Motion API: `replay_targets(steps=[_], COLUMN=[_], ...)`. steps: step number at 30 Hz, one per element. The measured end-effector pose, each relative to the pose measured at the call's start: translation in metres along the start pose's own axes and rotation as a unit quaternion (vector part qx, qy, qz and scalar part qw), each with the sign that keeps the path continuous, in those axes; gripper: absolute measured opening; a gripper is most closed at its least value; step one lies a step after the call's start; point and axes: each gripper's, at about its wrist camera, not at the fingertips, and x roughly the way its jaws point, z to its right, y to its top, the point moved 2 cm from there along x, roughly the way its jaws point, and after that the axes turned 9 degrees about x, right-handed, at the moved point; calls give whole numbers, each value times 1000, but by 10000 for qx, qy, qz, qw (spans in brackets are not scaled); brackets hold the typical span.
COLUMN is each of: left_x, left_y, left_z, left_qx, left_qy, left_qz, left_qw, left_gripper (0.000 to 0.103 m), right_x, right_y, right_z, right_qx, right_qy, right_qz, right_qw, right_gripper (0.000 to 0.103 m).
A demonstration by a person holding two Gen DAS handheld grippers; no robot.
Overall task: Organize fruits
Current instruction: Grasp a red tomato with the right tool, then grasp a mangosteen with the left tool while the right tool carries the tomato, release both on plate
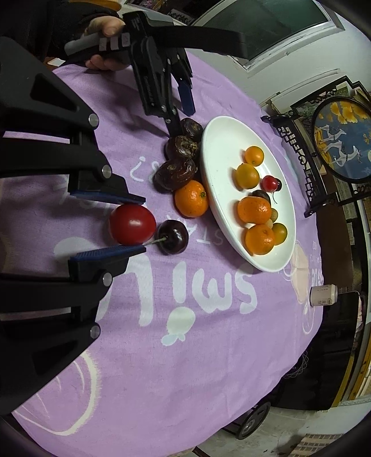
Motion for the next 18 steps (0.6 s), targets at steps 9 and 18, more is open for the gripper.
replay_targets(steps=[9,18], left_x=[-9,-56], left_y=[-1,-26], left_z=[9,17], left_qx=[21,-215], left_qy=[-234,-623], left_qz=[175,522], left_qw=[9996,9965], left_gripper=[41,40], right_x=[-4,-12], right_y=[0,3], right_z=[-8,-19], right_qx=[-69,-209], right_qy=[37,65], right_qz=[48,166], right_qw=[10000,9996], right_gripper=[28,28])
